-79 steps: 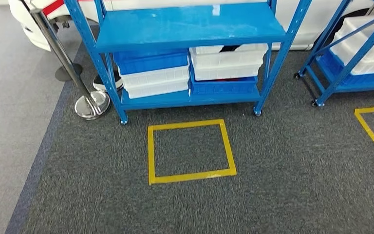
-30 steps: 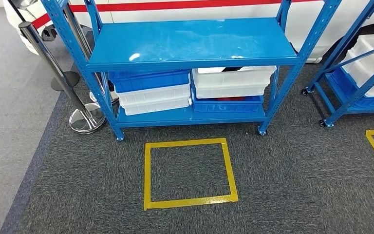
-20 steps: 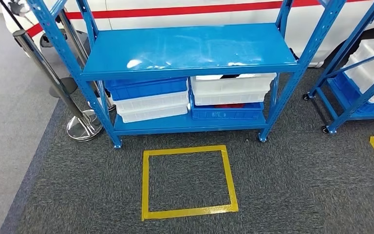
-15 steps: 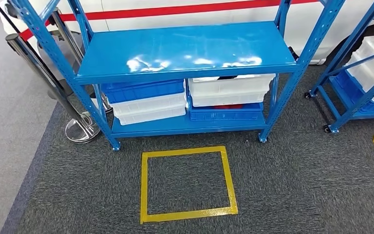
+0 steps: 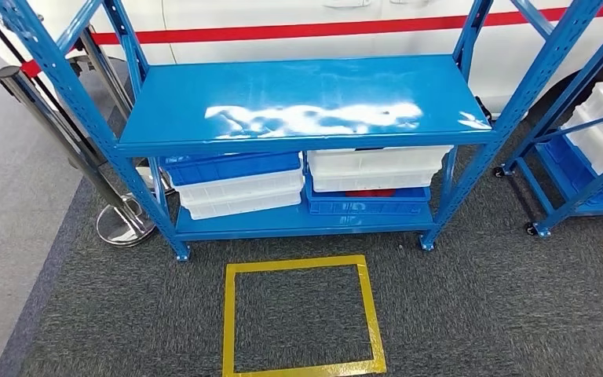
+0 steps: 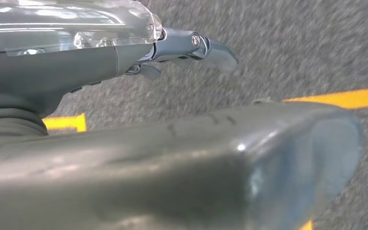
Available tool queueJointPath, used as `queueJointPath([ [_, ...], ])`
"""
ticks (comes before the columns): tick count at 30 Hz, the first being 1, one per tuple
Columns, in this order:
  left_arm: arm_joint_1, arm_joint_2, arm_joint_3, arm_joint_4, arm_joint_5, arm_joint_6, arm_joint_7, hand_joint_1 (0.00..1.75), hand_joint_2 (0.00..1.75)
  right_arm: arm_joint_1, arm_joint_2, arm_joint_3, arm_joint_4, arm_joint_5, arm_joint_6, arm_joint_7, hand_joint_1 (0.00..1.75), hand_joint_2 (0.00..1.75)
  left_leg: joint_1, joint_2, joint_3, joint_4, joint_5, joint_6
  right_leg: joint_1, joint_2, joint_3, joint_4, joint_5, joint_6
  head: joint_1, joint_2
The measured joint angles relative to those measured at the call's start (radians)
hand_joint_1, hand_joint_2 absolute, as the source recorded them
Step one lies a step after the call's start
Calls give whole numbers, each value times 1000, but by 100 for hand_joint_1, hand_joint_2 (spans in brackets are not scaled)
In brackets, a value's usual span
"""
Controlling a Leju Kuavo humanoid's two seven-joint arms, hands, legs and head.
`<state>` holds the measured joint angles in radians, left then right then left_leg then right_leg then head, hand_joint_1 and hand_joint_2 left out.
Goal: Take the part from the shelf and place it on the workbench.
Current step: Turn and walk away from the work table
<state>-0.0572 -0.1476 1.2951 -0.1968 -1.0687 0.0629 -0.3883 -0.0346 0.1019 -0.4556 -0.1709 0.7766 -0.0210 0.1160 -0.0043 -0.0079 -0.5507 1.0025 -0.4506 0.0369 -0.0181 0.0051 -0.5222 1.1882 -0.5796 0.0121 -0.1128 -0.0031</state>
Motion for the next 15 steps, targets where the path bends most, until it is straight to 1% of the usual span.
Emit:
queueJointPath([
  [1, -1, 0, 0, 0, 0, 0, 0, 0, 0, -1, 0, 0, 0, 0, 0, 0, 0, 0, 0, 0, 9, -2, -8, 3, 0, 0, -42, 53, -27, 2, 0, 0],
  [2, -1, 0, 0, 0, 0, 0, 0, 0, 0, -1, 0, -1, 0, 0, 0, -1, 0, 0, 0, -1, 18, -2, -17, 3, -1, 0, -82, 94, -55, 4, 0, 0],
  [3, 0, -1, 0, 0, 0, 0, 0, 0, 0, 0, -1, -1, 0, 0, 0, -1, 0, 0, 1, -3, 29, -2, -28, 2, -2, 0, -112, 112, -75, 6, 0, 0],
  [4, 1, -1, 0, 0, 0, 0, 0, 0, 0, 1, -2, -2, 0, 1, 0, -1, 0, 0, 1, -5, 43, -2, -39, 0, -3, 0, -130, 102, -76, 8, 0, 0],
  [5, 2, -2, 0, 0, 0, 0, 0, 0, 0, 3, -3, -3, 0, 1, 0, -1, 0, 0, 3, -8, 59, -1, -52, -4, -4, -1, -135, 67, -54, 9, 0, 0],
  [6, 3, -3, 0, 0, -1, 0, 0, 0, 0, 6, -4, -4, 0, 2, 0, -1, 0, 0, 4, -9, 74, -1, -65, -8, -5, -1, -132, 12, -5, 9, 0, 0],
  [7, 3, -4, 0, 0, -1, 0, 0, 0, 0, 11, -5, -6, 1, 2, 0, 0, 0, 0, 4, -10, 88, 2, -79, -13, -4, -2, -130, -45, 57, 8, 0, 0],
  [8, 3, -5, 0, 0, -2, 0, 0, 0, 0, 13, -6, -7, 1, 2, 0, 0, 0, 0, 3, -10, 97, 4, -93, -19, -2, -2, -129, -87, 104, 4, 0, 0],
  [9, 2, -5, 0, 0, -2, 0, 0, 0, 0, 13, -6, -8, 1, 2, 0, 1, 0, 0, 2, -10, 105, 2, -105, -26, 0, -2, -128, -113, 138, -1, 0, 0],
  [10, 0, -5, 0, 0, -3, 0, 0, 0, 0, 13, -6, -9, 1, 2, 0, 1, 0, 0, 1, -11, 111, 5, -110, -32, 3, -1, -128, -122, 148, -7, 0, 0],
  [12, -2, -5, 0, 0, -3, 0, 1, 0, 0, 9, -6, -9, 1, 2, 0, 2, 0, 0, 2, -10, 115, 19, -108, -43, 2, 1, -112, -128, 138, -21, -1, 0],
  [13, -3, -5, 0, 0, -3, 0, 1, 0, 0, 10, -6, -9, 1, 2, 0, 2, 0, 0, 3, -8, 107, 48, -103, -47, 0, 1, -100, -134, 132, -28, -1, 0],
  [14, -4, -4, 0, 0, -3, 0, 1, 0, 0, 10, -5, -9, 1, 2, 0, 3, 0, 0, 4, -5, 84, 91, -106, -51, -2, 0, -87, -137, 124, -34, -1, 0],
  [15, -4, -4, 0, 0, -3, 0, 1, 0, 0, 10, -5, -9, 1, 3, 0, 3, 0, 0, 7, -2, 50, 149, -118, -57, -3, -1, -74, -141, 115, -38, -1, 0],
])
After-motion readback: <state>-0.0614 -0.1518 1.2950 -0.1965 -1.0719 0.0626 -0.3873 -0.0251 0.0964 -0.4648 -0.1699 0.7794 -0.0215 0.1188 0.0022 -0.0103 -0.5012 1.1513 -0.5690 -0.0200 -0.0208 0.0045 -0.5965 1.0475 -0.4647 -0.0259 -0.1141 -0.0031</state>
